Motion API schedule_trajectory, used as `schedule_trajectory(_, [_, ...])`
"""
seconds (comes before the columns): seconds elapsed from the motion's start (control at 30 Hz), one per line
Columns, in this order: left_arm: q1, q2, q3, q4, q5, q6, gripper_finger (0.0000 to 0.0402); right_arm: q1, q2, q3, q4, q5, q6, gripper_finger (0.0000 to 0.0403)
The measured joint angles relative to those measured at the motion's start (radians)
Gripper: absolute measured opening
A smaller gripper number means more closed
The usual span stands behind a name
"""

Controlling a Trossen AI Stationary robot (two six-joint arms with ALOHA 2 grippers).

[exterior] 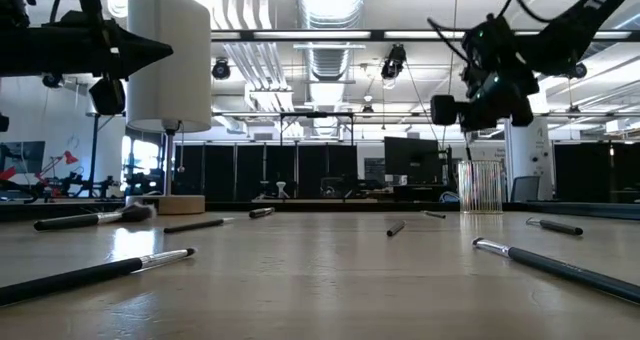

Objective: Put items in baskets/containers
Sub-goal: Put the eyeshadow brush into the yellow container

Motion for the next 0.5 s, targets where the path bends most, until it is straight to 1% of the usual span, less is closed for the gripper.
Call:
schedule_trajectory(0.1, [0.0,0.0,0.0,0.0,-0.009,-0.002,0.0,0.0,0.04,-0.002,0.002,0.001,0.028,0.0008])
schedule_trajectory(0.27, [0.0,0.002,0.0,-0.01,-0.058,-0.05,0.0,0.0,0.05,0.021,-0.023,-0.002,0.047,0.0008])
schedule_trajectory(0.37, [0.0,0.002,0.0,-0.047,-0.049,-0.052,0.0,0.0,0.025,0.041,-0.096,-0.002,0.083,0.0011])
schedule_trajectory(0.5, [0.0,0.006,0.0,-0.1,-0.04,-0.08,0.0,0.0,-0.011,0.063,-0.217,0.0,0.088,0.0032])
